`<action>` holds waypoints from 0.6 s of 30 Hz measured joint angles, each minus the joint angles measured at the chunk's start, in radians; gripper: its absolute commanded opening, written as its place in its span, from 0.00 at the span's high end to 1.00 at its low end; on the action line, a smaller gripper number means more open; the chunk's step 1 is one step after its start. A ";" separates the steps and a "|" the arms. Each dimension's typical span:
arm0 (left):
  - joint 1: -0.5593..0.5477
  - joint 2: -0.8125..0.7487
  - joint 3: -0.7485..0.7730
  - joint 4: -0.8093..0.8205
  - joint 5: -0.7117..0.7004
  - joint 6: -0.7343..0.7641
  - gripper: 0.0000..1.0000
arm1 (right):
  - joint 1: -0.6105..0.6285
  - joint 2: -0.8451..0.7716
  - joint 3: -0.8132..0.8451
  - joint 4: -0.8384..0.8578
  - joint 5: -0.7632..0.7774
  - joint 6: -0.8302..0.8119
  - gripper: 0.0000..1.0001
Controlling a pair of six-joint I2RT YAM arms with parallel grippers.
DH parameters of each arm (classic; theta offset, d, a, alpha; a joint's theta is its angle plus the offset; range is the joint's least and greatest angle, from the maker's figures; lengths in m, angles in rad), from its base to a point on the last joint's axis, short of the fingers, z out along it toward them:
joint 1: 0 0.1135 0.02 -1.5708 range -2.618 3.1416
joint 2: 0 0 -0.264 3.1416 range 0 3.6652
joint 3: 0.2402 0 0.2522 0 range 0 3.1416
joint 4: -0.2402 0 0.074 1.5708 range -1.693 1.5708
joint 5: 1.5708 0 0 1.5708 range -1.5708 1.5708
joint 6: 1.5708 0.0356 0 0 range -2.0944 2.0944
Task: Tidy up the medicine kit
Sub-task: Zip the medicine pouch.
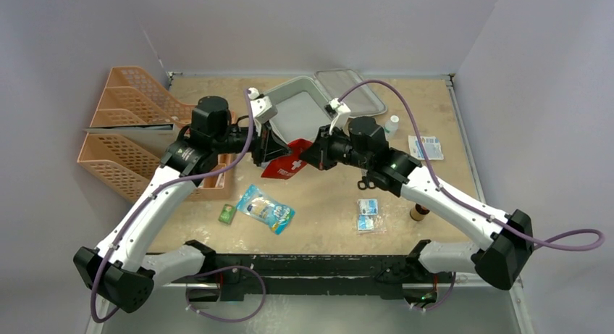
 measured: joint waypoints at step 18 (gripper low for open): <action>0.002 -0.069 -0.021 0.030 -0.163 -0.125 1.00 | -0.127 0.058 -0.081 -0.020 -0.026 0.050 1.00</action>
